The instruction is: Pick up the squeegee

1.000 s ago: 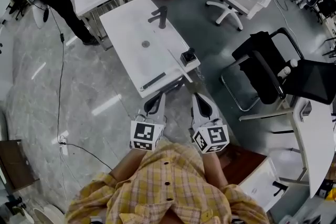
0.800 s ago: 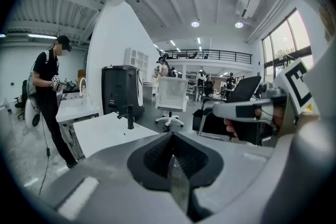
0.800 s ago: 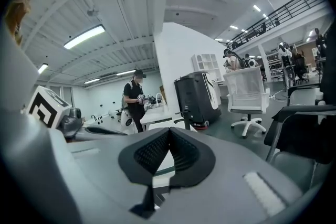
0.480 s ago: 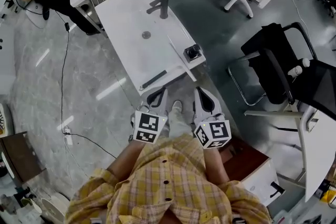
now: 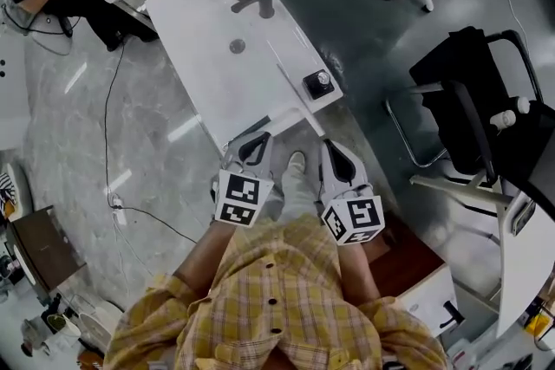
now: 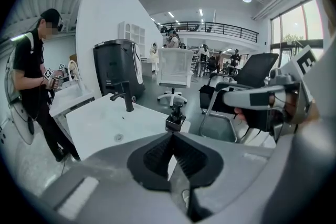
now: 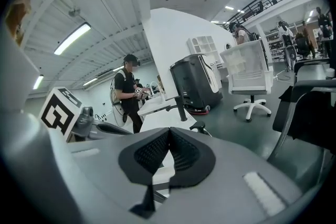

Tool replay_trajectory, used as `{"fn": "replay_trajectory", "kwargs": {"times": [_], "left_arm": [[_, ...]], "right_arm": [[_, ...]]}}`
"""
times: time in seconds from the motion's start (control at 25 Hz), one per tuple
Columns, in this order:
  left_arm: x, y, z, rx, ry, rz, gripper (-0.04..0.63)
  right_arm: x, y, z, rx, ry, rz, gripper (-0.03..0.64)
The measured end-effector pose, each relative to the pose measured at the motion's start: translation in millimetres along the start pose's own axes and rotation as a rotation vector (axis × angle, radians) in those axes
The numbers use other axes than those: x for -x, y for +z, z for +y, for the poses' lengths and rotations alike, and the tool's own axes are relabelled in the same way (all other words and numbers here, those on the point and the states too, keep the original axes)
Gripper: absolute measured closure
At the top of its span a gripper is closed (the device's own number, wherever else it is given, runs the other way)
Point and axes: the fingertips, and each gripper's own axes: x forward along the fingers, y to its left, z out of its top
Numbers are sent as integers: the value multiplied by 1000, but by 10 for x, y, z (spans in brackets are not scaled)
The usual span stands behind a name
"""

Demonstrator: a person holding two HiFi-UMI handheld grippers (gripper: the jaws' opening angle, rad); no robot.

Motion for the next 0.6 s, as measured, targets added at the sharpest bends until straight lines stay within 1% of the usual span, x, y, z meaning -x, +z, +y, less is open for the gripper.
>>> {"fn": "replay_trajectory", "kwargs": {"times": [0.12,0.4,0.48,0.6], "left_arm": [[-118,-37,19,3,-9,37,594],[-403,-182,112,-15,-38,125,594],[-485,-216,85,-37,-58,151,594],[-623,-259,48,-100,-96,199,594]], "right_arm": [[-58,-36,-38,-6,7,12,624],[-227,-182,-102,-10,22,62,623],[-238,-206,-160,-15,14,70,623],[-273,-225,-232,-25,5,77,623]]}}
